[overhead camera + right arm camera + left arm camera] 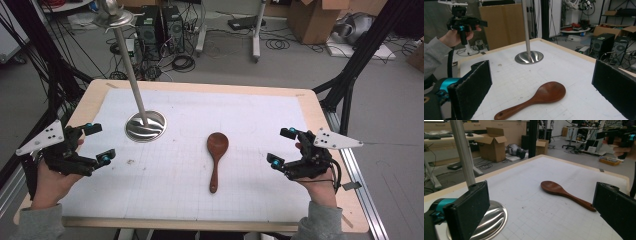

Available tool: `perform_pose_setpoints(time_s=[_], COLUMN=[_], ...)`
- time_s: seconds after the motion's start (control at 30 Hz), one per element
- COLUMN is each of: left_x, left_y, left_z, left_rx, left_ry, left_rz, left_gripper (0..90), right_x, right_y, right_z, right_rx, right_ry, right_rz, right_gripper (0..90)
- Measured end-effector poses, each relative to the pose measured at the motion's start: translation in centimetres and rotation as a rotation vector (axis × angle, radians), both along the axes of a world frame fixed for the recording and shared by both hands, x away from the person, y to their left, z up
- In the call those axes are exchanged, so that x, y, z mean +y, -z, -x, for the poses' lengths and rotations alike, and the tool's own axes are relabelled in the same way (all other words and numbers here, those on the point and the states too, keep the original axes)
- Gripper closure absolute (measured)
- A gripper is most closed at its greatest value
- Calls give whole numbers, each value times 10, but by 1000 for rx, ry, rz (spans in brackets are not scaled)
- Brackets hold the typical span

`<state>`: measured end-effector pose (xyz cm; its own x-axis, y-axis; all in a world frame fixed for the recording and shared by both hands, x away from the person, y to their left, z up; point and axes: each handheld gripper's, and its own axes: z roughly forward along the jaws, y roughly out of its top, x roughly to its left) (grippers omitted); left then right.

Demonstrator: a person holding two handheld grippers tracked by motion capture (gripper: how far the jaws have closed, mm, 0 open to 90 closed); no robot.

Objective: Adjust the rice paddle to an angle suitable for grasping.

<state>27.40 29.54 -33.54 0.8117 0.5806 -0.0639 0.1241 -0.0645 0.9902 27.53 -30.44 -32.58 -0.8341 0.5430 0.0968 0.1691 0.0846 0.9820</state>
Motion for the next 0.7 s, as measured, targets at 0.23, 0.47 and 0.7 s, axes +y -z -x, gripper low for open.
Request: perform_pose_setpoints(time_s=[0.23,0.47,0.7], left_x=[-5,-3,-3], left_y=[0,1,3], left_z=[-1,-1,0], left_rx=[2,10,25], left_ry=[14,10,0], left_rz=[-1,-4,-17], left_gripper=[17,17,17], right_x=[-5,2,9], right_y=[0,0,2], right_z=[1,-3,-6], right_rx=[1,10,-6], right_ry=[23,64,32], right_rz=[-13,-3,12], right_gripper=[15,15,51])
